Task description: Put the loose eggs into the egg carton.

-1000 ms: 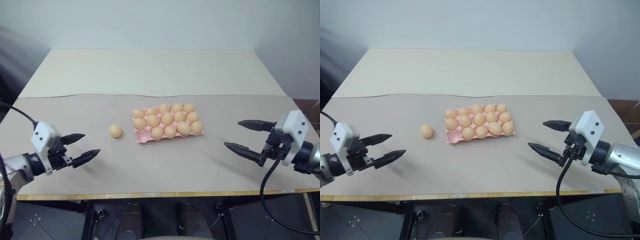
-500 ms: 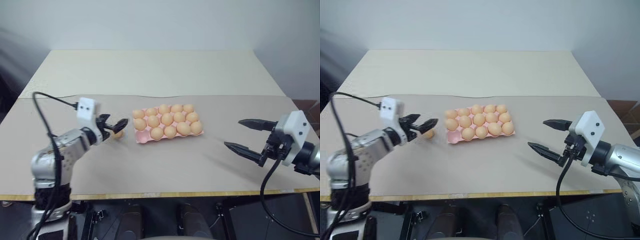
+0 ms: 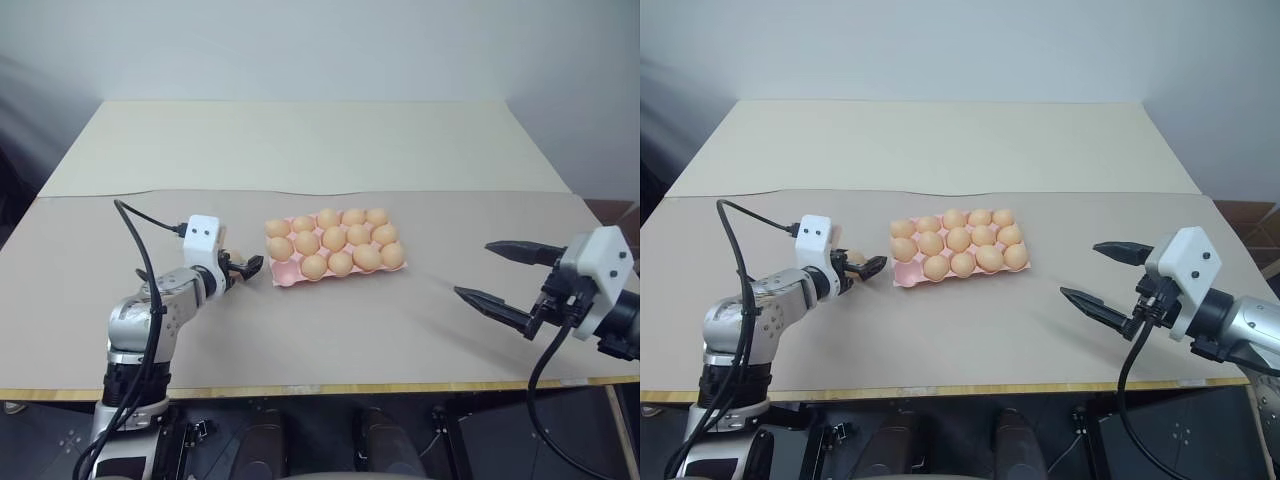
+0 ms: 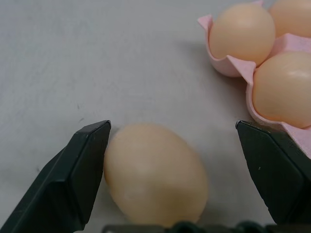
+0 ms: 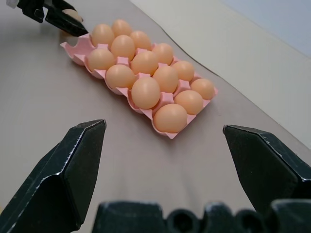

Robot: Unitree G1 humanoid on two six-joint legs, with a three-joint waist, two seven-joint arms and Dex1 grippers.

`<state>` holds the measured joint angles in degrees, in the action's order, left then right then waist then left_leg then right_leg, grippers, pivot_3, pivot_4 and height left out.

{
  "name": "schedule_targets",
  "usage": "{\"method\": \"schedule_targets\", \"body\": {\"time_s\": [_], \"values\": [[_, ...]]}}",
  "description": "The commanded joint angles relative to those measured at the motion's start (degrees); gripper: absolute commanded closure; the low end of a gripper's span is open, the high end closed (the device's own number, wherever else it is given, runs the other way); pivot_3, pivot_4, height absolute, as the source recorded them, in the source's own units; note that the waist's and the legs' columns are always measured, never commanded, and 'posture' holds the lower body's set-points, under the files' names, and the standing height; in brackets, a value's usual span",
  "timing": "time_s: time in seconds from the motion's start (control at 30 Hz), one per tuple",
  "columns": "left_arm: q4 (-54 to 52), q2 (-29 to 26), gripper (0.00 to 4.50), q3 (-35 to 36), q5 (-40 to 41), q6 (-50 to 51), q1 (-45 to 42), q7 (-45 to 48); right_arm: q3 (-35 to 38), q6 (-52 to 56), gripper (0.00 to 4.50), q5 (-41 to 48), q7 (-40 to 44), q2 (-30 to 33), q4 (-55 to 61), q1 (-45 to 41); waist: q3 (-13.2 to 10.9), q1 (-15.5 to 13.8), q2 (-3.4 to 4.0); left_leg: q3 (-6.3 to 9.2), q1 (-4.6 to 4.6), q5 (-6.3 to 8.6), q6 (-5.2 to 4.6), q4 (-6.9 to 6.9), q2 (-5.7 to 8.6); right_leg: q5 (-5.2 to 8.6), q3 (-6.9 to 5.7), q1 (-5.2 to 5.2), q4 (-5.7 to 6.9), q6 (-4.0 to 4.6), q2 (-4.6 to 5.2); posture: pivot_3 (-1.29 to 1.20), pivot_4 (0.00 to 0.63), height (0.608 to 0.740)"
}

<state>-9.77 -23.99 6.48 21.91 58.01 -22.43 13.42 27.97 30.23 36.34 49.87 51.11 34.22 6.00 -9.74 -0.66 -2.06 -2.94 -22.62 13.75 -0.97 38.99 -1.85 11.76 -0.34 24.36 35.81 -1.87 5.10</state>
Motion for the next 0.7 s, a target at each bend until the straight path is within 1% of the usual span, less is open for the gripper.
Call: {"method": "schedule_targets", "body": {"time_s": [0.03,0.07,0.17,0.27,0.33,0.37,0.4,0.6,0.7], "values": [[-0.2,0.04,0.01,-0.09,-1.04,0.76,-0.68,-0.59,2.32,0.25,0.0,1.22,-0.29,0.3,1.66,0.13,0.0,0.01,0.0,0.0,0.0,0.0,0.0,0.0,0.0,0.0,0.0,0.0,0.0,0.0,0.0,0.0,0.15,0.74],[0.05,-0.01,0.01,-0.16,-1.19,1.01,-0.74,-0.63,2.27,0.23,0.0,1.09,-0.32,0.26,1.6,0.18,0.0,0.01,0.0,0.0,0.0,0.0,0.0,0.0,0.0,0.0,0.0,0.0,0.0,0.0,0.0,0.0,0.15,0.74],[0.58,0.1,0.57,-0.4,-2.3,1.82,-0.96,-1.65,1.93,0.16,0.0,0.9,-0.69,0.14,1.51,0.06,0.0,0.03,0.0,0.0,0.0,0.0,0.0,0.0,0.01,0.0,0.0,0.0,0.0,0.0,0.0,0.0,0.15,0.74],[0.03,0.34,1.43,-0.17,-2.59,1.93,-0.91,-1.92,1.48,0.07,0.0,0.77,-1.07,0.05,1.51,-0.16,0.0,0.06,0.0,0.0,0.01,0.0,0.0,0.0,0.0,0.0,0.0,0.0,0.0,0.0,0.0,0.0,0.15,0.74],[-0.22,0.41,2.09,0.11,-2.51,2.21,-1.07,-1.8,1.36,0.0,0.0,0.74,-1.19,0.0,1.5,-0.21,0.0,-0.01,0.0,0.0,0.01,0.0,0.0,-0.01,0.0,0.0,0.0,0.0,0.0,0.0,0.0,0.0,0.15,0.74],[-0.41,0.16,2.31,0.21,-2.29,1.96,-1.13,-1.18,1.31,-0.04,0.0,0.71,-1.26,-0.02,1.46,-0.25,0.0,-0.02,0.0,0.0,0.01,0.0,0.0,-0.01,0.01,0.0,0.0,0.0,-0.01,-0.01,0.01,0.0,0.15,0.74],[-0.82,-0.1,2.4,0.46,-1.91,1.96,-1.27,-0.55,1.26,-0.09,0.0,0.68,-1.3,-0.04,1.41,-0.29,0.0,-0.02,0.0,0.01,0.0,0.0,0.0,0.0,0.01,0.0,0.0,0.0,-0.02,-0.01,0.02,0.0,0.15,0.74],[-6.8,-2.78,2.42,0.89,4.15,-1.13,-2.44,10.01,0.76,-0.37,0.0,0.52,-1.97,-0.34,1.56,-0.16,0.0,-0.01,0.0,0.01,-0.06,0.0,0.0,0.0,0.01,0.01,-0.02,0.04,-0.04,0.01,0.03,0.0,0.15,0.74],[-9.82,-3.99,2.42,-1.45,7.27,-2.19,-2.96,16.1,0.62,-0.44,0.0,0.45,-2.4,-0.68,1.94,0.05,0.0,-0.07,0.0,0.01,-0.09,0.0,0.0,0.0,0.01,0.11,-0.03,0.04,-0.07,0.18,0.03,0.0,0.15,0.74]]}}
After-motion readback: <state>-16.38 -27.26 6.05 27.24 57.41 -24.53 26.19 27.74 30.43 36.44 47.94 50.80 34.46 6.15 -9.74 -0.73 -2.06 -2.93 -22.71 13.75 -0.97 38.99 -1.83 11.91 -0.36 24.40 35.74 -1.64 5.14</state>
